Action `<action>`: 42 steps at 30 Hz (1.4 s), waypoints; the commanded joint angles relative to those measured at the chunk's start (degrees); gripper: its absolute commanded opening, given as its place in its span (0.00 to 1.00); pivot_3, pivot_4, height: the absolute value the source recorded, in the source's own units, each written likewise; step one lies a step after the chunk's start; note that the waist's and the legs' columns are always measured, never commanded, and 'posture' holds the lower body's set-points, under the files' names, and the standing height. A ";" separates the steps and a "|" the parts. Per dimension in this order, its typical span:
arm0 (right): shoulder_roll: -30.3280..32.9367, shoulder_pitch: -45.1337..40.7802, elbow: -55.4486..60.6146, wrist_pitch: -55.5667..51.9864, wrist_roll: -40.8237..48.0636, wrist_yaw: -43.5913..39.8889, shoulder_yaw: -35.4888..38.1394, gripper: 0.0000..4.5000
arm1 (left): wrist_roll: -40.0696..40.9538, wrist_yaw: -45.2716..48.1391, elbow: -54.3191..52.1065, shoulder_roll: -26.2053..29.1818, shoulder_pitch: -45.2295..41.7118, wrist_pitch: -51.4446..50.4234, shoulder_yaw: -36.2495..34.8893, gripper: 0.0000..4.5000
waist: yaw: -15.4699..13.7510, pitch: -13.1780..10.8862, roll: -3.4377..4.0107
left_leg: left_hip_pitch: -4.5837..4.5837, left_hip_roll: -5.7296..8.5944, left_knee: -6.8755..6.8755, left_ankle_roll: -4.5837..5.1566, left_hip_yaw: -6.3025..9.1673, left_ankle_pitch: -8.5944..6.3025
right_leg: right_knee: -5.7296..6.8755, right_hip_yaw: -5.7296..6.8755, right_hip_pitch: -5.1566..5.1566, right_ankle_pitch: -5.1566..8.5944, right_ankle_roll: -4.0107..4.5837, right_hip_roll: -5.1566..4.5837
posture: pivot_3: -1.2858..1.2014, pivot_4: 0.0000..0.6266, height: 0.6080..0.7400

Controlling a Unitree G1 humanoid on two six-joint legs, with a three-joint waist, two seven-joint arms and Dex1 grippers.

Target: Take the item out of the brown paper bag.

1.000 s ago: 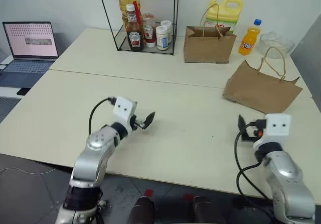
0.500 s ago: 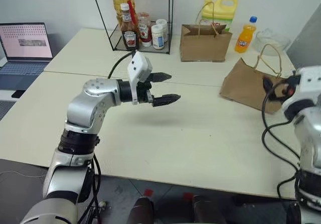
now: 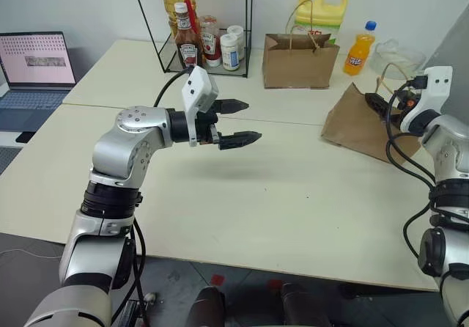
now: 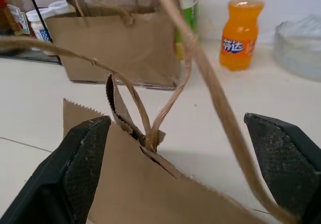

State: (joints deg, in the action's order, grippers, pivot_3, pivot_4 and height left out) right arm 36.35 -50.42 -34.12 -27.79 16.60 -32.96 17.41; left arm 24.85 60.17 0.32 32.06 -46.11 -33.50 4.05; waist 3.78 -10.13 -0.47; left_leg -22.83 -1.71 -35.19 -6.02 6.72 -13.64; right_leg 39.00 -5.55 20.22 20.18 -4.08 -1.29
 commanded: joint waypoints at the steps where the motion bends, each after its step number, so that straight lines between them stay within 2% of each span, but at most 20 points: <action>1: 1.11 -5.22 -4.90 1.29 1.17 -3.73 -0.07 1.00 | 0.99 -0.80 -2.32 0.76 0.13 -0.15 -2.06 0.99 | 0.11 -0.02 0.02 | -0.01 0.00 0.00 -0.02 -0.03 0.01 | -0.01 -0.01 0.01 0.00 0.00 -0.01 | 0.52 0.24 1.00; 9: 1.02 -10.28 -13.78 3.33 0.56 -5.83 -0.69 1.00 | 1.05 -1.41 -2.27 1.40 0.09 0.08 -2.39 0.99 | 0.24 -0.04 0.03 | -0.05 0.00 0.01 -0.03 -0.07 0.02 | -0.01 0.01 0.01 0.00 0.00 -0.03 | 0.52 0.24 1.00; 12: 1.54 -11.05 -15.70 4.11 0.91 -5.73 -0.01 0.86 | 0.97 -1.59 -2.39 1.54 0.27 0.18 -2.45 1.00 | 0.39 -0.05 0.03 | -0.04 -0.01 0.00 -0.03 -0.09 0.02 | -0.01 0.00 0.01 0.00 0.00 -0.03 | 0.52 0.24 1.00; 16: 1.83 -11.50 -16.76 4.51 1.19 -6.32 0.28 0.55 | 0.84 -1.71 -2.04 1.47 0.07 0.42 -2.46 1.00 | 0.50 -0.05 0.04 | -0.03 -0.01 -0.01 -0.03 -0.09 0.02 | 0.00 0.00 0.01 0.00 0.00 -0.03 | 0.52 0.24 1.00; 18: 1.93 -11.61 -16.90 4.60 1.29 -6.43 0.46 0.52 | 0.68 -1.73 -1.61 1.35 -0.19 0.66 -2.47 1.00 | 0.57 -0.05 0.04 | -0.04 -0.01 -0.01 -0.03 -0.10 0.02 | 0.00 0.00 0.01 0.00 0.00 -0.03 | 0.52 0.24 1.00; 35: 2.74 -12.30 -16.57 5.50 0.39 -7.41 -0.32 0.52 | 0.60 -2.48 -1.10 0.60 -0.54 1.48 -2.44 1.00 | 0.82 -0.06 0.05 | -0.04 -0.01 -0.01 -0.04 -0.11 0.03 | 0.01 0.00 0.01 0.00 0.00 -0.04 | 0.52 0.24 1.00; 41: 4.79 -12.76 -17.34 5.43 -0.88 -8.59 -1.64 0.96 | 0.66 -2.65 -1.48 0.74 -0.19 1.26 -2.58 1.00 | 0.85 -0.06 0.06 | -0.04 -0.01 -0.02 -0.04 -0.12 0.03 | 0.01 0.00 0.01 0.00 0.00 -0.04 | 0.52 0.24 1.00; 42: 5.18 -12.91 -17.50 4.94 -0.83 -9.26 -1.90 0.99 | 0.65 -2.66 -1.54 0.73 -0.12 1.24 -2.58 1.00 | 0.86 -0.06 0.06 | -0.04 -0.01 -0.02 -0.04 -0.13 0.03 | 0.01 0.00 0.01 0.00 0.00 -0.04 | 0.52 0.24 1.00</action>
State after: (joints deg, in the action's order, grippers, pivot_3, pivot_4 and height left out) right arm 39.96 -61.65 -52.35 -23.55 16.06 -41.12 15.46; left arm 25.00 57.97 0.23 32.43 -45.57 -33.11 3.08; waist 4.65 -10.19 -0.40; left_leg -22.86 -1.72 -35.21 -6.06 6.59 -13.61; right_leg 39.01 -5.55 20.23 20.18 -4.08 -1.33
